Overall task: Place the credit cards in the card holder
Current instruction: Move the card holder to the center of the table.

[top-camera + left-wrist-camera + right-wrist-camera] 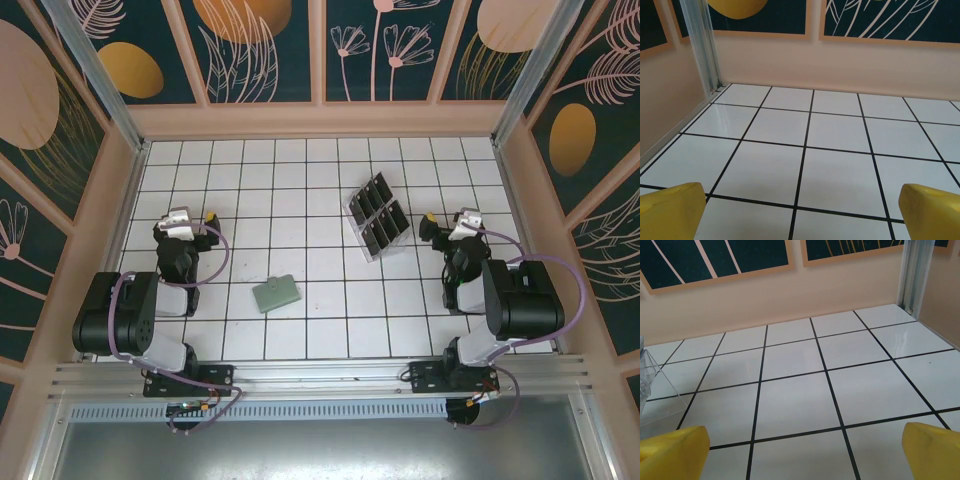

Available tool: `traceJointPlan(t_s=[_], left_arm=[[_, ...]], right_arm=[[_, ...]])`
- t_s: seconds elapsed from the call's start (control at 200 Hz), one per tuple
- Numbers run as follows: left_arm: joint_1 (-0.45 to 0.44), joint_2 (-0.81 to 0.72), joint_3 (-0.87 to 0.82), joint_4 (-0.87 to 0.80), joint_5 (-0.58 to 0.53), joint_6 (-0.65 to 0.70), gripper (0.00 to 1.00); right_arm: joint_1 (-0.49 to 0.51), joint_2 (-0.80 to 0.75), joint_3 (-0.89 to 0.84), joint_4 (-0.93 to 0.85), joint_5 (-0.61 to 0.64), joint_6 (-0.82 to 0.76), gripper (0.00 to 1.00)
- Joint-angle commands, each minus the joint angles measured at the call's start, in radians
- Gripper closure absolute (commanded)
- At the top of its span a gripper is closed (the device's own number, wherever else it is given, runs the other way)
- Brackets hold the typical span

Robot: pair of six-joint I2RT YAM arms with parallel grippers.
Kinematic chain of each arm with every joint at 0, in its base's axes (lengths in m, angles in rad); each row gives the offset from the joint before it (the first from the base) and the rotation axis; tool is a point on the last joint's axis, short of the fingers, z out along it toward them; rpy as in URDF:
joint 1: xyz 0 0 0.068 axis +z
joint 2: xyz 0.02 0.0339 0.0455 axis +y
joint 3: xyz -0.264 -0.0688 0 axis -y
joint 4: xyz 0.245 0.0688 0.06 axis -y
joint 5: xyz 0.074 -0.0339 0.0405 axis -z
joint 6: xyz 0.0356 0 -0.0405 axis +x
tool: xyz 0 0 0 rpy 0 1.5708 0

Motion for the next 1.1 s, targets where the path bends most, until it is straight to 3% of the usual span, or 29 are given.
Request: traceJointPlan(t_s=[0.0,0.906,1.021,1.096], left_arm=[[-0.001,0.003,0.014,0.004,0.003,0.001,0.01],[0.000,-0.002,0.011,0.007,0.001,0.000,0.02],[0.000,-0.085,0.104,-0.226,-0.033,-0.013,0.02],[-0.001,-0.132,0.181,-0.382,-0.079,-0.030,0.02]], right_arm=[[-0.006,0.006,0.015,0.012,-0.011,-0.014,0.01],[-0.034,0.003,0.009,0.024,-0.040,0.013,0.01],[-0.022,-0.118,-0.047,0.025,0.093,0.039,0.01],[-0.008,-0.242,-0.056,-0.063,0.162,0.046,0.01]])
